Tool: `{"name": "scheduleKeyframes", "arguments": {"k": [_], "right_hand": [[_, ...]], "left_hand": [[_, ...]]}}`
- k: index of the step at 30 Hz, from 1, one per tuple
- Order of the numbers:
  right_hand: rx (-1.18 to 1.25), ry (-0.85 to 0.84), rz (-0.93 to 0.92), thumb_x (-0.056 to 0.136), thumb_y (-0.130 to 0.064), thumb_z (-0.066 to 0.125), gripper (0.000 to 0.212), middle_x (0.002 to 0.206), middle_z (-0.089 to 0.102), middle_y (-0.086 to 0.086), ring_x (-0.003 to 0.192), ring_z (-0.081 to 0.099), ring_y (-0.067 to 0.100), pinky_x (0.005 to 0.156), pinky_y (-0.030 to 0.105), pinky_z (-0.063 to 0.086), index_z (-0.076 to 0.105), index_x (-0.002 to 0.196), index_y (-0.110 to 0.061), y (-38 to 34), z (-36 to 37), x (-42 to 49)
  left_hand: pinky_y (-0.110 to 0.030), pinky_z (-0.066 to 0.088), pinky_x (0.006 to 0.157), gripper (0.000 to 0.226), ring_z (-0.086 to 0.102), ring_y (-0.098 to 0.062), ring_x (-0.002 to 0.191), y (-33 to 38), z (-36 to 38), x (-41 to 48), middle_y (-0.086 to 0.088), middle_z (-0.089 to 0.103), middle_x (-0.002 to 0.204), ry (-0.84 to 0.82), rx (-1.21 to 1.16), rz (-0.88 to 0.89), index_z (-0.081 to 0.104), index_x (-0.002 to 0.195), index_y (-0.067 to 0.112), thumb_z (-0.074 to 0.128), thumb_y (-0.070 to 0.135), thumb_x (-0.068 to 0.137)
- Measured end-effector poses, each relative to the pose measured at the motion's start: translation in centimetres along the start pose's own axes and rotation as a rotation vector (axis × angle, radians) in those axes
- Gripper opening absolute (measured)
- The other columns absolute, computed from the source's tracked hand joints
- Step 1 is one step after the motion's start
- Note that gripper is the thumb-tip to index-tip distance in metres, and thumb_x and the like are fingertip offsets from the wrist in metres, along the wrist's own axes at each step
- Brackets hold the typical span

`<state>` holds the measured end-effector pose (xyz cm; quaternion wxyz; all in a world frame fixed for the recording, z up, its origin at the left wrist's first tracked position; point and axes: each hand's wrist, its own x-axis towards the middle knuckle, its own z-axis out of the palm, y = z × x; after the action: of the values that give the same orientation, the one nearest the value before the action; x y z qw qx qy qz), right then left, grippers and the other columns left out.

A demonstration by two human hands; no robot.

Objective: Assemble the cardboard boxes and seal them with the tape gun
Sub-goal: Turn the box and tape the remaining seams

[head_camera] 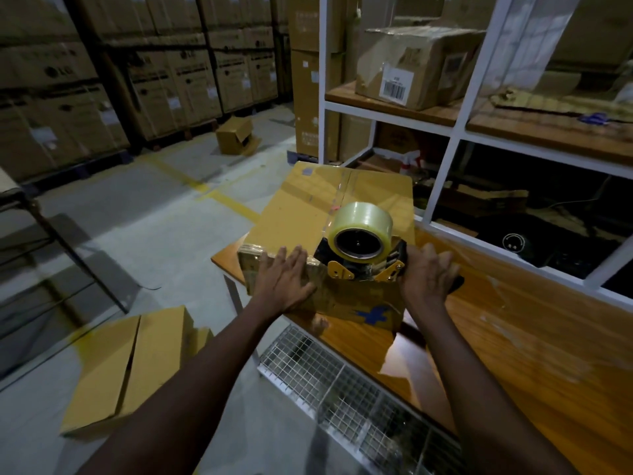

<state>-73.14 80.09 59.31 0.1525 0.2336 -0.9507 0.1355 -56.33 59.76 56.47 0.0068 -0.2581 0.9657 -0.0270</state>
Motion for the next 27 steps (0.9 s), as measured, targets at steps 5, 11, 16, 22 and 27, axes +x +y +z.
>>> {"name": "scheduleKeyframes", "arguments": {"k": [5,11,16,22,27], "right_hand": [[0.032,-0.048,0.017,0.088,-0.03,0.066,0.009,0.095,0.052,0.006,0.093,0.044,0.032,0.079,0.039,0.031,0.064,0.095,-0.025,2.3,-0.4,-0.6],[-0.012,0.0,0.083,0.082,-0.017,0.069,0.009,0.093,0.055,0.009,0.092,0.047,0.036,0.082,0.043,0.035,0.067,0.089,-0.022,8.8,-1.0,-0.4],[-0.007,-0.011,0.079,0.085,-0.02,0.067,0.005,0.093,0.054,0.009,0.093,0.047,0.037,0.08,0.043,0.035,0.065,0.088,-0.023,9.3,-1.4,-0.4],[0.027,0.015,0.038,0.085,-0.021,0.067,0.006,0.096,0.055,0.009,0.094,0.047,0.037,0.08,0.043,0.033,0.065,0.091,-0.022,9.4,-1.7,-0.5],[0.023,0.042,0.047,0.079,-0.017,0.072,0.015,0.096,0.056,0.007,0.094,0.047,0.037,0.082,0.044,0.035,0.066,0.091,-0.024,10.9,-1.5,-0.7]], "left_hand": [[-0.058,0.007,0.118,0.102,0.004,-0.024,0.153,-0.3,0.2,-0.2,0.002,-0.002,0.166,-0.039,0.064,-0.011,-0.001,0.159,0.022,-0.007,0.072,0.071],[-0.06,0.005,0.117,0.104,0.004,-0.026,0.152,0.0,-0.1,-0.3,0.002,-0.001,0.166,-0.072,0.02,-0.033,0.002,0.159,0.021,-0.003,0.076,0.071],[-0.061,0.004,0.117,0.089,0.004,-0.031,0.152,2.9,-0.7,0.1,-0.004,-0.001,0.166,-0.059,0.056,-0.032,0.002,0.159,0.018,0.025,0.071,0.092],[-0.059,0.004,0.12,0.087,0.001,-0.025,0.152,8.8,0.0,1.2,-0.003,-0.008,0.165,-0.063,0.117,0.183,-0.006,0.156,0.017,0.025,0.068,0.093],[-0.059,0.004,0.12,0.086,-0.001,-0.023,0.152,8.4,0.7,1.1,-0.001,-0.008,0.165,-0.032,0.109,0.181,-0.007,0.157,0.019,0.028,0.066,0.094]]}}
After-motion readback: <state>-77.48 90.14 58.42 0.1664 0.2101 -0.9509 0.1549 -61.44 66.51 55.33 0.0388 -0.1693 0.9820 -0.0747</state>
